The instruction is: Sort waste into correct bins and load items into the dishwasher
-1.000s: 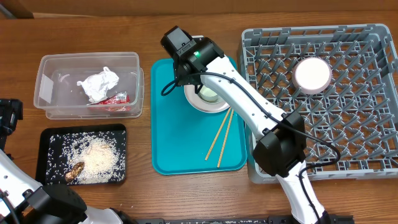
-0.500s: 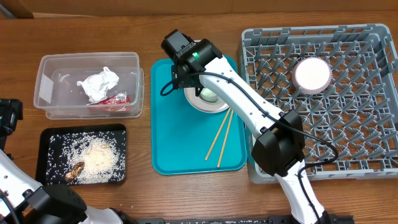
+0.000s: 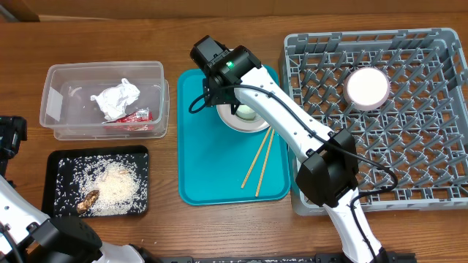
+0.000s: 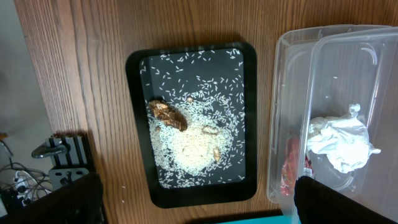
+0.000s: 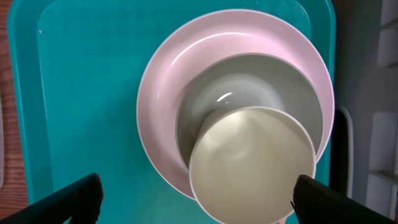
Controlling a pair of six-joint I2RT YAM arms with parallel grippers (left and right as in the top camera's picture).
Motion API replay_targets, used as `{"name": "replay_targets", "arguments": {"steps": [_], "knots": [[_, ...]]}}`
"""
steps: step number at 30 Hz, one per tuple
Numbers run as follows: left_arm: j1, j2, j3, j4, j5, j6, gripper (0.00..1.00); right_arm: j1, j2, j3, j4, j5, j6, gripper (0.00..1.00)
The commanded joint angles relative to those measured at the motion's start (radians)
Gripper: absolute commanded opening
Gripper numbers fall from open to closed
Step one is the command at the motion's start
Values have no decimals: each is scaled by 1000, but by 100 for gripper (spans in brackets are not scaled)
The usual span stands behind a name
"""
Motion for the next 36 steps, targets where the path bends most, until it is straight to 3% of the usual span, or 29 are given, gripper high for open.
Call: {"name": "replay_targets", "arguments": {"steps": [1, 20, 26, 36], "knots": [[5, -8, 13, 0, -12, -21, 100, -3, 5, 2, -6, 7, 8, 100], [5, -8, 13, 2, -10, -21, 100, -3, 9, 2, 21, 31, 9, 93], [5, -8, 13, 2, -10, -21, 100, -3, 11, 2, 47, -40, 8, 77], [5, -8, 13, 2, -10, -21, 100, -3, 18, -27, 55, -37, 8, 77]]}}
